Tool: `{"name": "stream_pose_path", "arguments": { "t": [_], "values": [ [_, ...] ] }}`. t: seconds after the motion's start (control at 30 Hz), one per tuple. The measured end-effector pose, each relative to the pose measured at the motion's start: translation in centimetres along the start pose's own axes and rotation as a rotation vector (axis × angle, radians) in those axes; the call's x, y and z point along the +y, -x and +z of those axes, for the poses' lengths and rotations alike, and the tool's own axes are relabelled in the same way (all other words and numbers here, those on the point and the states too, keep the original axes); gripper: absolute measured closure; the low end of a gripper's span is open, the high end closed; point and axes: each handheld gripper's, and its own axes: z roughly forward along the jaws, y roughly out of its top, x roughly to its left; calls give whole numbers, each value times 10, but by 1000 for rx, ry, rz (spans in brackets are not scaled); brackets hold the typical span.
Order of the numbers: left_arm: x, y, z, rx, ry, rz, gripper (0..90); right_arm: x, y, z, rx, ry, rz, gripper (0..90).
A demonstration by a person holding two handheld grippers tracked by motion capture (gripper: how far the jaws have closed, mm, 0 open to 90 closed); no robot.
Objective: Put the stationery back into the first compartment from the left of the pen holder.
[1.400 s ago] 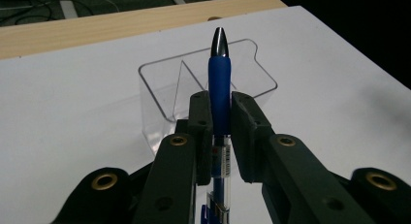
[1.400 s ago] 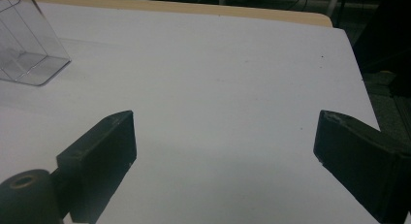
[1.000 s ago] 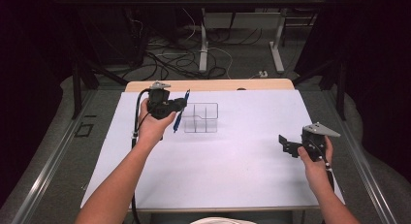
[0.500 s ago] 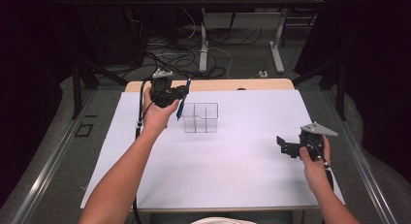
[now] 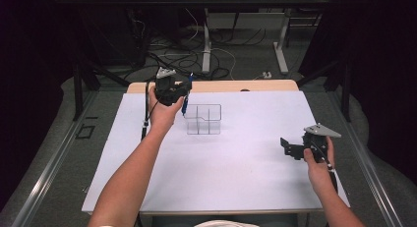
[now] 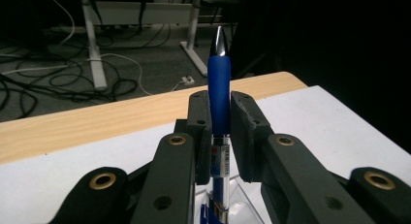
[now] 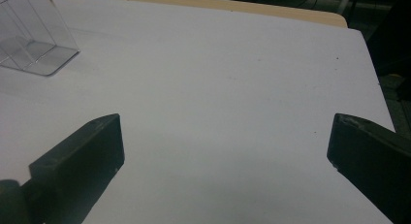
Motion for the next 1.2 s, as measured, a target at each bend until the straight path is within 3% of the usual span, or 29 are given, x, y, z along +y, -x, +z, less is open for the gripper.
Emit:
{"name": "stream_pose_path", "arguments": {
  "t": [0.37, 0.6, 1.2],
  "values": [
    [-2, 0, 12, 29, 44, 20, 797, 0, 0, 0, 0, 11, -6, 0],
    [-4, 0, 18, 36, 66, 26, 797, 0, 1, 1, 17, -11, -1, 0],
    [-21, 1, 33, 51, 23, 22, 798, -1, 0, 3, 33, -12, 3, 0]
  ]
}}
